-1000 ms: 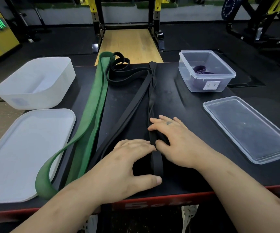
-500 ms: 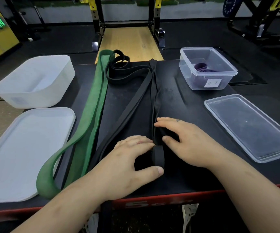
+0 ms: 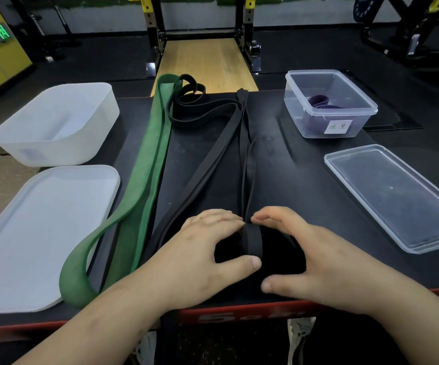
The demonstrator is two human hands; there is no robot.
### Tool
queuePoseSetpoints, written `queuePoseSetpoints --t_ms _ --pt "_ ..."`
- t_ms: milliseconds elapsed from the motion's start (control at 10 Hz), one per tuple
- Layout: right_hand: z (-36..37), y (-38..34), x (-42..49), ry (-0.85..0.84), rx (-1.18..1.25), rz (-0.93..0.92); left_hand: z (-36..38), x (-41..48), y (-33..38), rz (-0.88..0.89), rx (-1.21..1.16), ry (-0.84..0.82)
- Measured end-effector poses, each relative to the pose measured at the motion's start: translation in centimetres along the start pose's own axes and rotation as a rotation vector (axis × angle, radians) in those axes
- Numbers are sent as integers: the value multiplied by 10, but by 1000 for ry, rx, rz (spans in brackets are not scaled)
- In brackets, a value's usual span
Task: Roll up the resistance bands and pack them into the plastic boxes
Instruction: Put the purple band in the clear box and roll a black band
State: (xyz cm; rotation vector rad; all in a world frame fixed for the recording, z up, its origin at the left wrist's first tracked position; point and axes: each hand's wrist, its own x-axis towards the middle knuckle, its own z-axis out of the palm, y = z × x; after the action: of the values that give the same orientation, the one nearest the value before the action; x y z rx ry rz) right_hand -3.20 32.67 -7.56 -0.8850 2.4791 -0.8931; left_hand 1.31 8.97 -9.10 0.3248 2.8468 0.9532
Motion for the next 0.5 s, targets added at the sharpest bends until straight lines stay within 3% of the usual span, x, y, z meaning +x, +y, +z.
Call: queuePoseSetpoints --t_ms 300,500 --pt "8 1 9 109 -16 -70 -3 4 0 16 -30 3" --pt "9 9 17 119 -32 -5 -5 2 -1 -33 -55 9"
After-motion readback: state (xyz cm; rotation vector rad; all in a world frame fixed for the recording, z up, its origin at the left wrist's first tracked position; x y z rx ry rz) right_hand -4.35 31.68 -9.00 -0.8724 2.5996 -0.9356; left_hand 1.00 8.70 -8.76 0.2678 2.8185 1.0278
